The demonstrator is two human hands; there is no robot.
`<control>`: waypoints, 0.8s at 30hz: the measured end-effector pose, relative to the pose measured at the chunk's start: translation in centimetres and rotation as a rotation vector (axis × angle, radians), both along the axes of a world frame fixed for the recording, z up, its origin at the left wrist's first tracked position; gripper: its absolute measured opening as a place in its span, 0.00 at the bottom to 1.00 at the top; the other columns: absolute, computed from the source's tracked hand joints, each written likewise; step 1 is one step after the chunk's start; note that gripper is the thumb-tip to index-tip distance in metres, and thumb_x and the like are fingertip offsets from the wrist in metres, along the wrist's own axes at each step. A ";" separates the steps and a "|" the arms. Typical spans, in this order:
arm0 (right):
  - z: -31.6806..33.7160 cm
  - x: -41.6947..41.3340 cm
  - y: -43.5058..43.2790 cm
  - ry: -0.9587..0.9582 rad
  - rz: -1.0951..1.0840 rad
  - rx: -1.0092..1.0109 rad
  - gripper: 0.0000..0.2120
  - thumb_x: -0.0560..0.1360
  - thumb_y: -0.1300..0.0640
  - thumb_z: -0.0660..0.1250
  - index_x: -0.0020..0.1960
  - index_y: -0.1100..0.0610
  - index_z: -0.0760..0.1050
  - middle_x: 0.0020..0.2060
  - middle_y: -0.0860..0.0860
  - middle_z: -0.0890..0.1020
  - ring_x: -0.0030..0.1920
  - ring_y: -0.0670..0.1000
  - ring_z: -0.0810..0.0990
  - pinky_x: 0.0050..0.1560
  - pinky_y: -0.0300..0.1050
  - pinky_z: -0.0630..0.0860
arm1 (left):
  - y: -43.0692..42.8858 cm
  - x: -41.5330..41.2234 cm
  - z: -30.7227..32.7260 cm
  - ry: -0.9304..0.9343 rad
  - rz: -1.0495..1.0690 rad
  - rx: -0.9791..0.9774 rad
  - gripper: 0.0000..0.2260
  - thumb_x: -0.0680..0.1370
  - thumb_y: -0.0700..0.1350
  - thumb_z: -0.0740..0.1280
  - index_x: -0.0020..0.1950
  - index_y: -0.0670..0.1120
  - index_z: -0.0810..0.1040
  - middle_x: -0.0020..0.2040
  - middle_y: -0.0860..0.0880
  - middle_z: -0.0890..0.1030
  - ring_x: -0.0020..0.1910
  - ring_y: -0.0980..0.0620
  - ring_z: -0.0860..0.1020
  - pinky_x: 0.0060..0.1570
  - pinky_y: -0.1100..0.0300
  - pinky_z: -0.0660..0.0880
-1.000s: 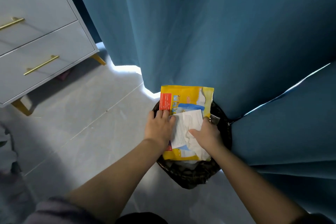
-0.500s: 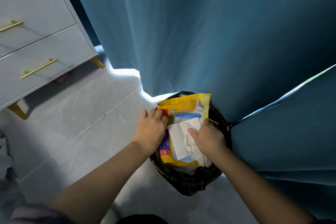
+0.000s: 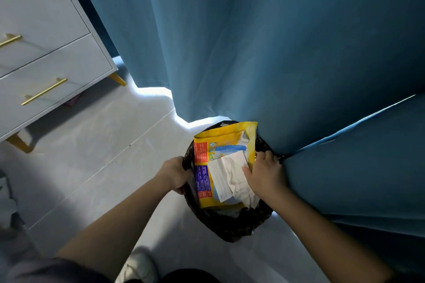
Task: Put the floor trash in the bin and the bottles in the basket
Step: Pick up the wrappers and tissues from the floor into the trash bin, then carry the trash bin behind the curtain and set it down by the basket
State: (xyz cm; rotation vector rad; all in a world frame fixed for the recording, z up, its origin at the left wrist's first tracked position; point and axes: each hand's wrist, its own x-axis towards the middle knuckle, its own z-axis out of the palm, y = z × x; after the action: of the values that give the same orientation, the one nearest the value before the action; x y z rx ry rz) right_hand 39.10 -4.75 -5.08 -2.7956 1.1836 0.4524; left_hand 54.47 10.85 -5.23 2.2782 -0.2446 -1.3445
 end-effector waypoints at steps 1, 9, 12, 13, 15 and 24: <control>0.1 -0.3 0.0 0.012 -0.024 -0.004 0.27 0.61 0.46 0.78 0.47 0.66 0.76 0.43 0.62 0.79 0.41 0.60 0.80 0.39 0.49 0.78 | 0.0 -0.1 0.4 -0.013 0.020 -0.008 0.07 0.76 0.40 0.60 0.52 0.41 0.74 0.41 0.41 0.80 0.37 0.39 0.83 0.32 0.51 0.82; 4.7 0.2 1.1 -0.058 -0.131 0.071 0.22 0.69 0.58 0.69 0.61 0.62 0.73 0.51 0.58 0.78 0.47 0.58 0.80 0.43 0.46 0.78 | 2.7 2.6 6.3 -0.026 0.063 0.052 0.09 0.74 0.40 0.61 0.49 0.39 0.77 0.41 0.39 0.82 0.33 0.40 0.83 0.31 0.50 0.81; 8.8 1.6 1.5 -0.010 -0.156 0.110 0.23 0.73 0.60 0.60 0.68 0.63 0.64 0.61 0.58 0.74 0.59 0.54 0.78 0.55 0.41 0.76 | 4.1 3.8 10.4 -0.038 0.085 0.057 0.06 0.74 0.40 0.61 0.48 0.41 0.76 0.39 0.41 0.81 0.29 0.43 0.81 0.25 0.55 0.80; 10.3 1.9 1.6 0.000 -0.127 0.139 0.21 0.75 0.62 0.59 0.67 0.65 0.63 0.62 0.59 0.73 0.61 0.55 0.76 0.58 0.41 0.74 | 4.6 4.2 12.0 -0.050 0.082 0.069 0.05 0.75 0.40 0.61 0.47 0.41 0.75 0.36 0.42 0.80 0.27 0.44 0.80 0.23 0.57 0.78; 14.2 2.7 1.8 0.050 -0.113 0.163 0.17 0.75 0.63 0.61 0.63 0.64 0.64 0.59 0.59 0.75 0.60 0.55 0.77 0.56 0.41 0.74 | 5.3 4.6 15.4 -0.089 0.043 0.106 0.05 0.75 0.40 0.60 0.47 0.42 0.74 0.34 0.45 0.78 0.25 0.47 0.79 0.21 0.61 0.75; 32.3 0.6 4.7 0.040 -0.221 0.311 0.14 0.76 0.64 0.61 0.61 0.62 0.65 0.53 0.59 0.80 0.53 0.58 0.81 0.45 0.45 0.74 | 7.7 2.9 33.6 -0.404 -0.026 0.198 0.09 0.77 0.46 0.63 0.52 0.42 0.69 0.42 0.43 0.75 0.44 0.38 0.77 0.40 0.53 0.73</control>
State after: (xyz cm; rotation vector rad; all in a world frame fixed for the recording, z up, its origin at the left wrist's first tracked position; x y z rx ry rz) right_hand 39.74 -0.03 27.26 -2.3754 1.2853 0.6155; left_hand 57.39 18.60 28.41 2.7120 -0.2846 -0.9427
